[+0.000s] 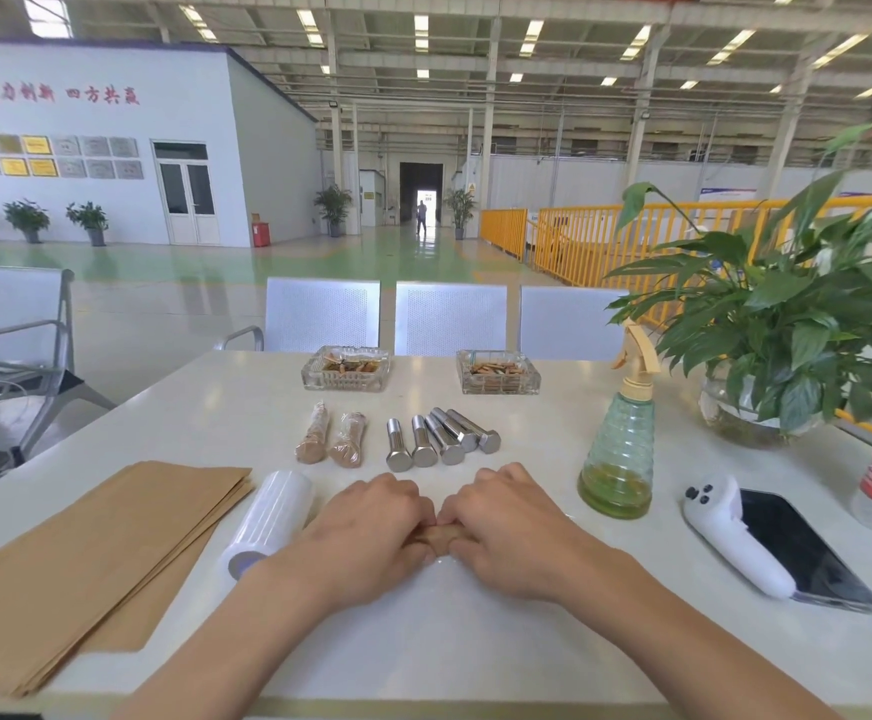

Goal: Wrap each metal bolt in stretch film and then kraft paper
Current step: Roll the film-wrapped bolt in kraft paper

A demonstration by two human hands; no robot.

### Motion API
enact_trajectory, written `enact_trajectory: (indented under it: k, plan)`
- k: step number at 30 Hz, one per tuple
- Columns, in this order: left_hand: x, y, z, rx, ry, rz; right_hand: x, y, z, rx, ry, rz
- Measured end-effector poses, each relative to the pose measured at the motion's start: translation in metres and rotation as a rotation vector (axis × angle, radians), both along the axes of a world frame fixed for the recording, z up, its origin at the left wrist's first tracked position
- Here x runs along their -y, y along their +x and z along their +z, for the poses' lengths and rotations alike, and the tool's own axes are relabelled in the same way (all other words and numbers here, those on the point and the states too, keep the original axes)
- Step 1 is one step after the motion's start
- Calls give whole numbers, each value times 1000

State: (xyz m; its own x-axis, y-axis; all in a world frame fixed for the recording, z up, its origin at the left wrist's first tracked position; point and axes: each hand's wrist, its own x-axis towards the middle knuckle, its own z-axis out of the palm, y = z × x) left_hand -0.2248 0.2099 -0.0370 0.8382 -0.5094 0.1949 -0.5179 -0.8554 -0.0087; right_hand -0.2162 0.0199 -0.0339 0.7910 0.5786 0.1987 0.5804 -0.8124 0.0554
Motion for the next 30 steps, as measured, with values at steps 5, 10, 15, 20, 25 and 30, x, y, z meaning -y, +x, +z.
enact_trajectory:
  k: [5,10,15,20,25,30]
  plan:
    - [-4,4,15,26,-98,-42,15,9,30,-66,276,15]
    - [-4,13,28,-299,-480,-35,37,23,46,-154,1163,-131]
    - [3,16,13,-806,-955,-15,42,32,16,-550,1938,-314]
    - [7,18,-1,-1252,-1349,35,44,36,-14,-715,1891,-426]
    - [12,23,0,-1469,-1504,-50,39,33,-13,-943,2004,-183]
    - [16,29,-5,-1495,-1505,-38,36,36,-5,-745,1952,-203]
